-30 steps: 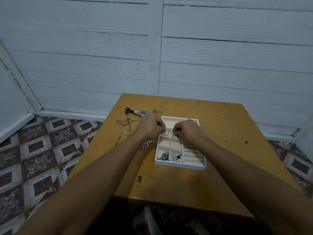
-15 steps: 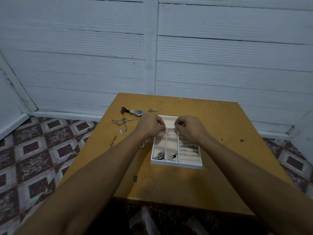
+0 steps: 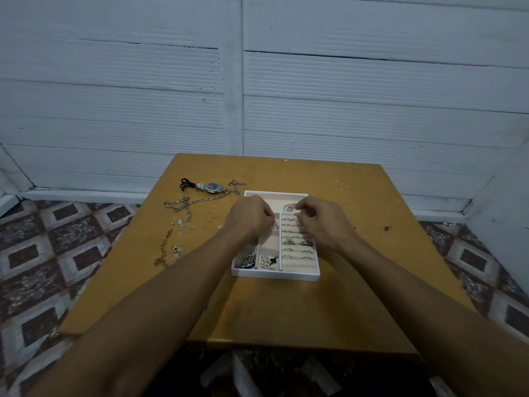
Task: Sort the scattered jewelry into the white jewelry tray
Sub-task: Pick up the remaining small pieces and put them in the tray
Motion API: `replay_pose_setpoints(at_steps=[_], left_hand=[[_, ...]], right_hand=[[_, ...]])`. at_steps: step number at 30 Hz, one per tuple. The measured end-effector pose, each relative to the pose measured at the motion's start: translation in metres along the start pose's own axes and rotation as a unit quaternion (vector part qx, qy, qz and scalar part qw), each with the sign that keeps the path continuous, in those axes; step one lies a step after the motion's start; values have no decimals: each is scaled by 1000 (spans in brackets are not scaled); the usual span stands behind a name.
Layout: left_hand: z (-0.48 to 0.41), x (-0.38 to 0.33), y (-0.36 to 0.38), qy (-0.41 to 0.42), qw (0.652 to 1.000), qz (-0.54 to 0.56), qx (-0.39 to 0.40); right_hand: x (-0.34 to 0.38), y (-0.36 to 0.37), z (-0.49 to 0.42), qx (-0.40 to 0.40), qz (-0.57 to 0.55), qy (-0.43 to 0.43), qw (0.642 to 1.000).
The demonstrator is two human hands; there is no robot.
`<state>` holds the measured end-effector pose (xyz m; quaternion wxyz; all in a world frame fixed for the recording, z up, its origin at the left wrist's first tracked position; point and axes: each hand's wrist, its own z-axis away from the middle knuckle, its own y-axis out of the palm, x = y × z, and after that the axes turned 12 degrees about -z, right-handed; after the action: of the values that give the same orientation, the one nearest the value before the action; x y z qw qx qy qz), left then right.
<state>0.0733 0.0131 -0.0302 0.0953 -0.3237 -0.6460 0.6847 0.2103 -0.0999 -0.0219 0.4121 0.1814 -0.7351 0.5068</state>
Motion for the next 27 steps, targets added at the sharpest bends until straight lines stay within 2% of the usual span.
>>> replay_pose_setpoints(at_steps=[9,14,22,27], left_hand=[[5,1,8,71,989,-114,-67],[13,3,2,96,987,-97,-82],[61,62,-41,32,992,10,-122],[96,123,-55,-28,993,-2,-117]], right_hand=[[3,1,10,-14,46,-9,999],[8,2,13,-12,43,-14,999],[42,36,15,10,42,-65,997],[77,82,20,68,58,-99,991]])
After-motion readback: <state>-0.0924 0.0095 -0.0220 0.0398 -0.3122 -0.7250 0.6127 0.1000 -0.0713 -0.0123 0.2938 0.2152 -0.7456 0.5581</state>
